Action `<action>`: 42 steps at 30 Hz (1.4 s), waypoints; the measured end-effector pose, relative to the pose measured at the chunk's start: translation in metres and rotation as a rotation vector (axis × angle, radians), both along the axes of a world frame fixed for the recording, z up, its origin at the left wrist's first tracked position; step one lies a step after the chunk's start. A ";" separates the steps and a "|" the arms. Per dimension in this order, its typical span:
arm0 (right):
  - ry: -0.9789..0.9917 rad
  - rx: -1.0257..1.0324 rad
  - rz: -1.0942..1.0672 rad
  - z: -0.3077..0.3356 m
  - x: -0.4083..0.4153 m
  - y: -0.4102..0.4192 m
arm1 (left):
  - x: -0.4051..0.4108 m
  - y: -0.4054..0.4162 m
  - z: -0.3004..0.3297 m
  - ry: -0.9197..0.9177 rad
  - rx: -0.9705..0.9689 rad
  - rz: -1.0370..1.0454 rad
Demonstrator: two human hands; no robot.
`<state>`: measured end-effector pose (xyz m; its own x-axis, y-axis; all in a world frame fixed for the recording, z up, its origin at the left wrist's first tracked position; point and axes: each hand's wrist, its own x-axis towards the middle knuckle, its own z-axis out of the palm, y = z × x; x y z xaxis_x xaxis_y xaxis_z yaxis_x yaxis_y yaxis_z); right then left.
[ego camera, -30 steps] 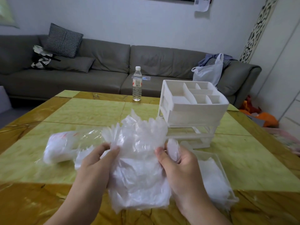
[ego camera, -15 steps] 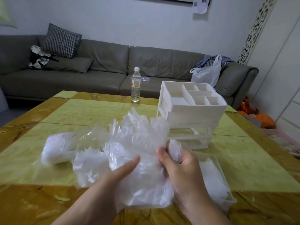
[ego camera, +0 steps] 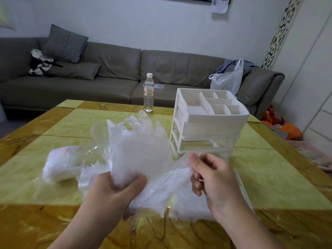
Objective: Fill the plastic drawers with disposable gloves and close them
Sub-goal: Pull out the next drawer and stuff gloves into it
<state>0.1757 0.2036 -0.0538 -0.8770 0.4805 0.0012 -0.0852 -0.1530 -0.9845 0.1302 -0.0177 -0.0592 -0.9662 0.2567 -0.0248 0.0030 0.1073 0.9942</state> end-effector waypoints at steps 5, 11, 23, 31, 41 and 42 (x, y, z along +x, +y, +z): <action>-0.048 -0.079 0.133 0.002 0.002 -0.007 | 0.002 0.002 -0.002 0.049 -0.013 0.012; 0.012 0.000 -0.096 0.004 0.002 -0.006 | 0.007 0.003 0.003 0.102 -0.061 -0.007; -0.190 -0.073 0.292 -0.005 0.010 -0.043 | 0.011 0.011 0.003 0.129 -0.023 0.100; -0.255 -0.039 0.238 -0.002 0.009 -0.030 | -0.002 0.005 -0.006 0.113 -0.070 0.185; -0.162 -0.056 0.015 0.008 0.007 -0.017 | 0.005 0.010 -0.004 0.336 -0.297 0.222; -0.139 0.040 -0.022 0.011 0.008 -0.012 | 0.007 0.006 -0.001 0.413 -0.299 0.256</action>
<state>0.1836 0.1919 -0.0426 -0.8592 0.5018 -0.0999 0.0492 -0.1133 -0.9923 0.1371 -0.0114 -0.0597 -0.9416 0.0532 0.3324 0.3218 0.4322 0.8424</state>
